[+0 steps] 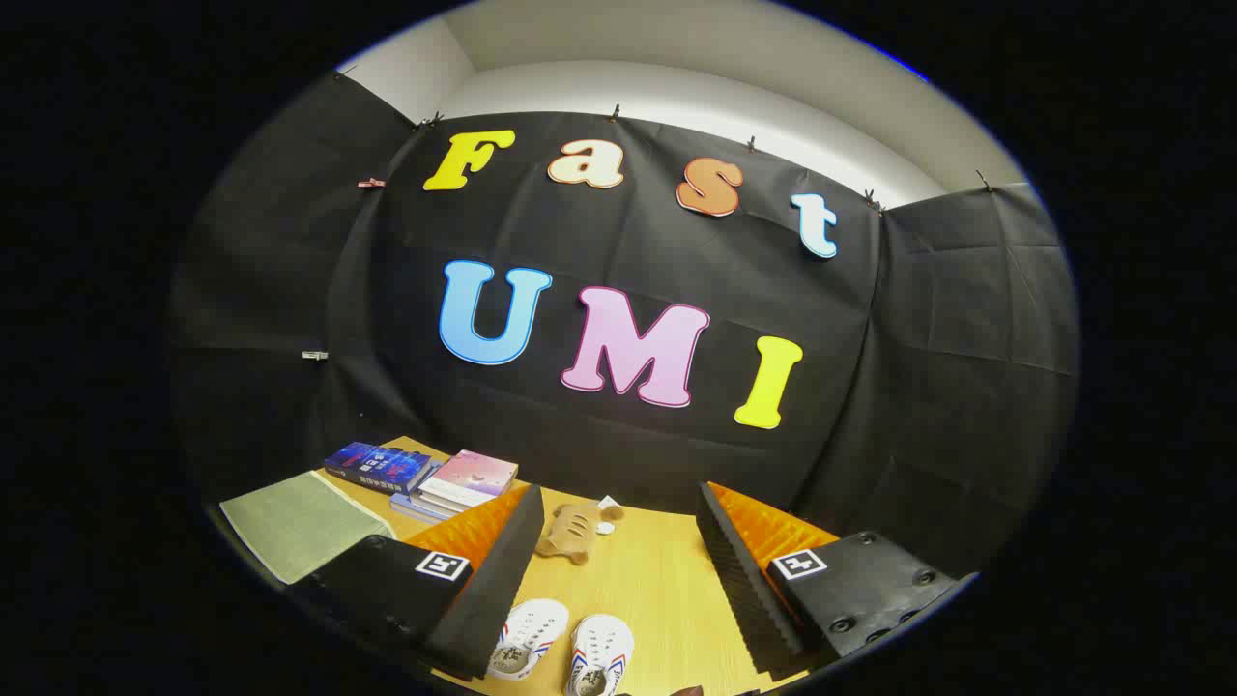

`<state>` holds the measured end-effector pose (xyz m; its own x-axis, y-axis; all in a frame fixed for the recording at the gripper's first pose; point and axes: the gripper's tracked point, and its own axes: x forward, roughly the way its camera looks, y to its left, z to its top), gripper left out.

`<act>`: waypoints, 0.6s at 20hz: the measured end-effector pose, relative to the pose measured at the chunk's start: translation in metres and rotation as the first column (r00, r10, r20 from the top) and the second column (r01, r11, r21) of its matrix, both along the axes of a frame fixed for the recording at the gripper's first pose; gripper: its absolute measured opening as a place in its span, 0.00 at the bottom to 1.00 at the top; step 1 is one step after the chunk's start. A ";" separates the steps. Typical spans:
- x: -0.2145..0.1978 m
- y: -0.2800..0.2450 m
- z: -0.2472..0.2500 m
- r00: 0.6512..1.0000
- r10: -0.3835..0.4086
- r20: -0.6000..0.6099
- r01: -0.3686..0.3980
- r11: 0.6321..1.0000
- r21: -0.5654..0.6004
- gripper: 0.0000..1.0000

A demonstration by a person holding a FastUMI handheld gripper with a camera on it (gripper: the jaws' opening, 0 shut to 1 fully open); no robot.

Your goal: Open the storage box then place both shoes into the box .Put the left shoe in first, then the right shoe, with the right side of both shoes facing outward in a uniform manner.

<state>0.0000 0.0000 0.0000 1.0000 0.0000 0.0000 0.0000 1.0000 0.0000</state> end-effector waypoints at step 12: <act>-0.009 0.012 0.003 1.000 0.011 -0.011 -0.011 1.000 -0.006 0.97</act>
<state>-0.0093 0.0121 0.0034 0.9999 0.0113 -0.0110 -0.0114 0.9999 -0.0056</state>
